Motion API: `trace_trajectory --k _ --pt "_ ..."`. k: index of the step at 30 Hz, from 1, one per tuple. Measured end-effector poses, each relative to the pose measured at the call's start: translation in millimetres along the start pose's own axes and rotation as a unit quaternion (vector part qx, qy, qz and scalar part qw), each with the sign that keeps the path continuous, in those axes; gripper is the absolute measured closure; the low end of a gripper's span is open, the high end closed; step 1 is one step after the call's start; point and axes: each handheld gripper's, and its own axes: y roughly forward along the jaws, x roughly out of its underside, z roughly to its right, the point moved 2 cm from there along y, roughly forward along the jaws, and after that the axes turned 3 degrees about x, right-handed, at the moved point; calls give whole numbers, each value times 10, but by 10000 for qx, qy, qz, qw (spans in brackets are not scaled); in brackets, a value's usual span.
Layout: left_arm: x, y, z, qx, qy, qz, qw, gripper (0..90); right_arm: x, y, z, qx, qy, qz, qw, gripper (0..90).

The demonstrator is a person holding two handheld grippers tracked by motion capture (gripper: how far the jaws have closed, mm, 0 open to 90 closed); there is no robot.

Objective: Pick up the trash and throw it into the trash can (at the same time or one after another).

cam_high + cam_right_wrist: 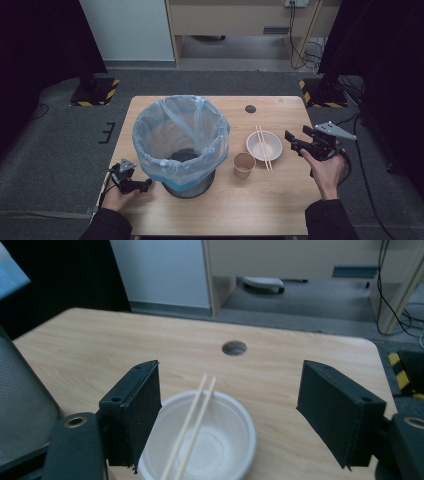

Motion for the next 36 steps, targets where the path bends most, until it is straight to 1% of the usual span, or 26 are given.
trace_trajectory --k 1,2,3,4,5,9,10,11,14,15,16,18,19,20,22,23,24,26,28,32,33,35,36 --pt "0 0 1 0 -2 1 10000 0 -40 8 -28 -22 -5 45 10000 253" --pt "0 0 1 0 -2 1 10000 0 -40 8 -28 -22 -5 45 10000 253" --pt "0 0 2 -1 -2 2 10000 0 -75 19 -55 -55 -4 79 10000 254" --pt "0 0 2 0 -2 0 10000 0 -134 52 -101 -89 -52 117 9999 254" --pt "0 0 2 -1 -1 0 10000 0 -154 72 -123 -122 -64 124 9998 254" --pt "1 0 6 -2 -6 0 10000 0 -167 135 -182 -165 -92 152 9997 255" --pt "1 0 8 -1 -7 -1 10000 0 -151 163 -207 -178 -134 151 9996 261" --pt "1 -1 14 1 -3 -3 10000 0 -115 210 -253 -212 -227 51 9995 261" --pt "1 -1 17 2 0 -1 10000 0 -74 250 -292 -230 -282 13 9993 264" --pt "1 -1 18 2 -1 -5 10000 0 -19 302 -340 -296 -318 -41 9990 269" --pt "1 -1 18 4 1 -5 10000 0 -19 302 -340 -296 -318 -41 9990 269" --pt "1 -1 19 6 3 -6 10000 0 43 360 -404 -366 -417 -144 9984 273" --pt "1 -1 18 7 3 -6 10000 0 89 405 -459 -431 -474 -229 9977 281" --pt "1 -1 19 7 1 -6 10000 0 103 420 -478 -453 -493 -268 9974 286" --pt "1 -1 19 7 2 -5 10000 0 122 437 -500 -499 -492 -309 9971 291" --pt "1 -1 19 7 1 -5 10000 0 156 463 -540 -618 -428 -355 9965 311" --pt "1 -1 18 7 2 -5 10000 0 173 474 -556 -664 -403 -379 9963 320" --pt "1 -2 18 7 3 -7 10000 0 190 486 -570 -692 -414 -413 9959 326" --pt "1 -2 18 7 4 -7 10000 0 247 513 -607 -703 -456 -566 9949 369" --pt "1 -1 19 8 2 -7 10000 0 332 555 -652 -793 -426 -681 9936 426" --pt "1 -1 19 7 0 -4 10000 0 332 555 -652 -793 -426 -681 9936 426" --pt "1 -1 19 9 3 -6 10000 0 389 582 -687 -845 -441 -817 9921 462" --pt "1 -1 19 11 6 -4 10000 0 414 596 -705 -858 -506 -886 9911 472"
